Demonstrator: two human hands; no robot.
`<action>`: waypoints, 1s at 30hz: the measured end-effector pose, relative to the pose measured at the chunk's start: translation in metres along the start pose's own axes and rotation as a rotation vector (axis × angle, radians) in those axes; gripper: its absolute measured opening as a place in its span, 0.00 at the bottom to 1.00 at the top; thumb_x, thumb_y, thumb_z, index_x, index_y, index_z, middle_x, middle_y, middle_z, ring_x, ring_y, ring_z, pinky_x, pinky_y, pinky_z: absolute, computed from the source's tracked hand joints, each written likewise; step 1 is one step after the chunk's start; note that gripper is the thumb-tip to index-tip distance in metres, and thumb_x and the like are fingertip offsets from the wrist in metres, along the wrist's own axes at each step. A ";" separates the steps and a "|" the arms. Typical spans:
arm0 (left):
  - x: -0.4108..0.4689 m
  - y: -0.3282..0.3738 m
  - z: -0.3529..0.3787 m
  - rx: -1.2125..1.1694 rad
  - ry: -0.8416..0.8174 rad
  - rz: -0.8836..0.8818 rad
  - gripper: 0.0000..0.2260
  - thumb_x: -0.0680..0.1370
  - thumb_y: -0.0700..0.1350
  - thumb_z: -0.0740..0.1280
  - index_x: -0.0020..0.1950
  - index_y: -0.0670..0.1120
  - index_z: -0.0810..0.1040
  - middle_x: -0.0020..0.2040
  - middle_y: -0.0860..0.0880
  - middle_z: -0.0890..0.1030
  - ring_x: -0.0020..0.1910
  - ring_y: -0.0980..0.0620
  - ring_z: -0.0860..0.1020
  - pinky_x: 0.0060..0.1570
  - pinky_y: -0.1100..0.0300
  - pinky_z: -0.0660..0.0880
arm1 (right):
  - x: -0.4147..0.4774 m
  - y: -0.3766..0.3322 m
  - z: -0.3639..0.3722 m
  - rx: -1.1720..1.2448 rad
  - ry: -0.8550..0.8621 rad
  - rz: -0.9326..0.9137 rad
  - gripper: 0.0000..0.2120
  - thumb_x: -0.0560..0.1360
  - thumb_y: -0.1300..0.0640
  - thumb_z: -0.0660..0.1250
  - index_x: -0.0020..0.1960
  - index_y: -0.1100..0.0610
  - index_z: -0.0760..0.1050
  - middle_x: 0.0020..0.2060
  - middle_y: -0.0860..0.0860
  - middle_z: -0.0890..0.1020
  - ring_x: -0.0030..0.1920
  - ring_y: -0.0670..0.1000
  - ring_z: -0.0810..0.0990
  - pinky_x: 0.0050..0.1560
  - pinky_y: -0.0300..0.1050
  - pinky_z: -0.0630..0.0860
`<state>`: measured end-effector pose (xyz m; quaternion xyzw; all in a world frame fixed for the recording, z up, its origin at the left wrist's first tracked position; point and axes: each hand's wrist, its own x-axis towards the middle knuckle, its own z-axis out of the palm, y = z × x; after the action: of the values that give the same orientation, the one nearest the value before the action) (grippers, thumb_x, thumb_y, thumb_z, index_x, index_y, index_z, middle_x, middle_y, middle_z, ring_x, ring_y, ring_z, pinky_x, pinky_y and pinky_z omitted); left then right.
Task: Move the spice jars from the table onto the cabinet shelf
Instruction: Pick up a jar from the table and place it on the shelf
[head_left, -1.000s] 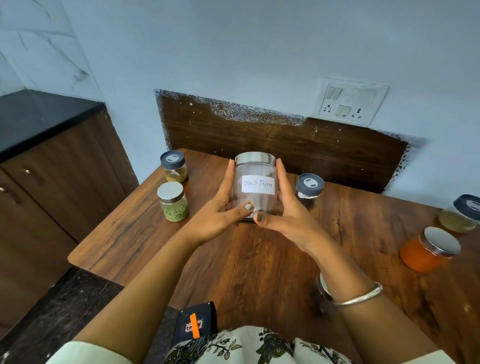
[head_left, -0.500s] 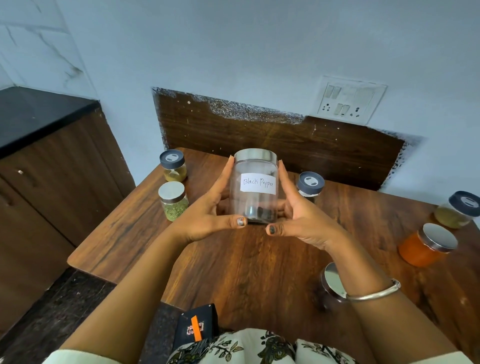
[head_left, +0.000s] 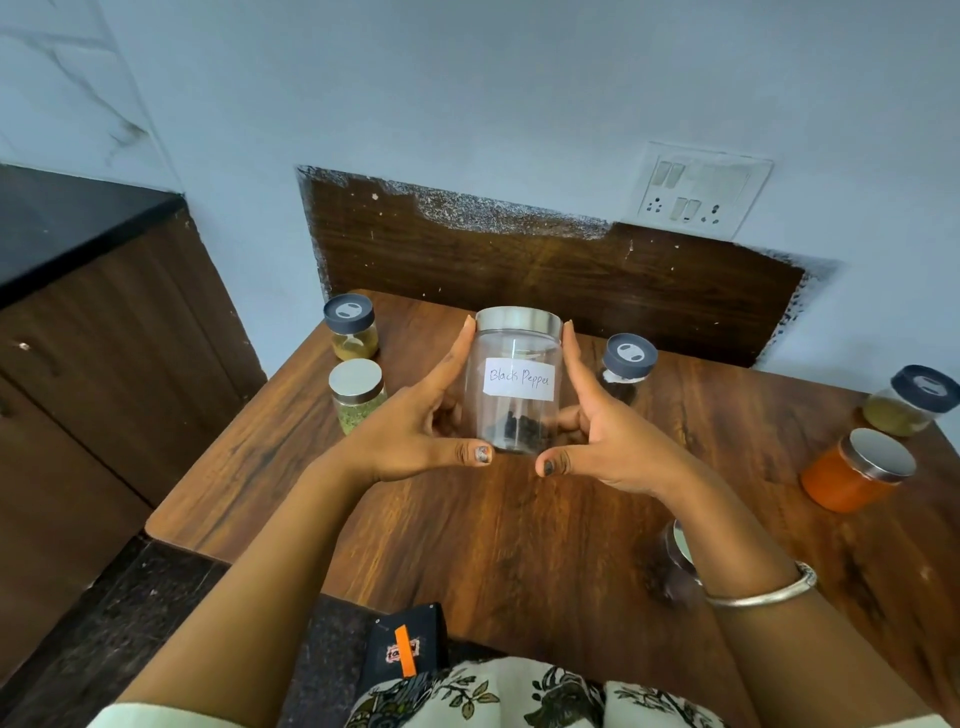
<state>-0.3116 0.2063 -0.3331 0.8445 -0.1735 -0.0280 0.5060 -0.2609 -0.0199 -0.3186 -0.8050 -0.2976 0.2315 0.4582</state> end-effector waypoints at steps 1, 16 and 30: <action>-0.001 -0.001 -0.002 0.003 -0.004 0.002 0.50 0.66 0.66 0.69 0.73 0.64 0.35 0.73 0.56 0.63 0.57 0.47 0.78 0.54 0.49 0.76 | 0.000 -0.002 0.002 -0.001 0.002 0.005 0.61 0.57 0.32 0.74 0.67 0.29 0.27 0.61 0.51 0.80 0.56 0.48 0.81 0.66 0.58 0.71; 0.014 0.018 -0.055 0.220 0.009 0.058 0.50 0.72 0.50 0.71 0.74 0.59 0.32 0.40 0.44 0.81 0.33 0.51 0.78 0.36 0.63 0.76 | 0.021 -0.050 0.002 -0.162 0.154 0.000 0.59 0.70 0.56 0.74 0.61 0.25 0.23 0.71 0.49 0.69 0.67 0.45 0.73 0.72 0.54 0.63; 0.143 0.135 -0.175 0.715 0.301 0.254 0.46 0.78 0.47 0.64 0.66 0.62 0.22 0.68 0.46 0.74 0.49 0.51 0.81 0.53 0.61 0.75 | 0.111 -0.187 -0.134 -0.825 0.544 -0.213 0.60 0.72 0.49 0.71 0.57 0.36 0.12 0.74 0.49 0.63 0.42 0.47 0.82 0.53 0.43 0.78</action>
<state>-0.1747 0.2501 -0.1130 0.9337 -0.1993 0.2206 0.1995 -0.1450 0.0521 -0.1031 -0.9153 -0.3145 -0.1714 0.1840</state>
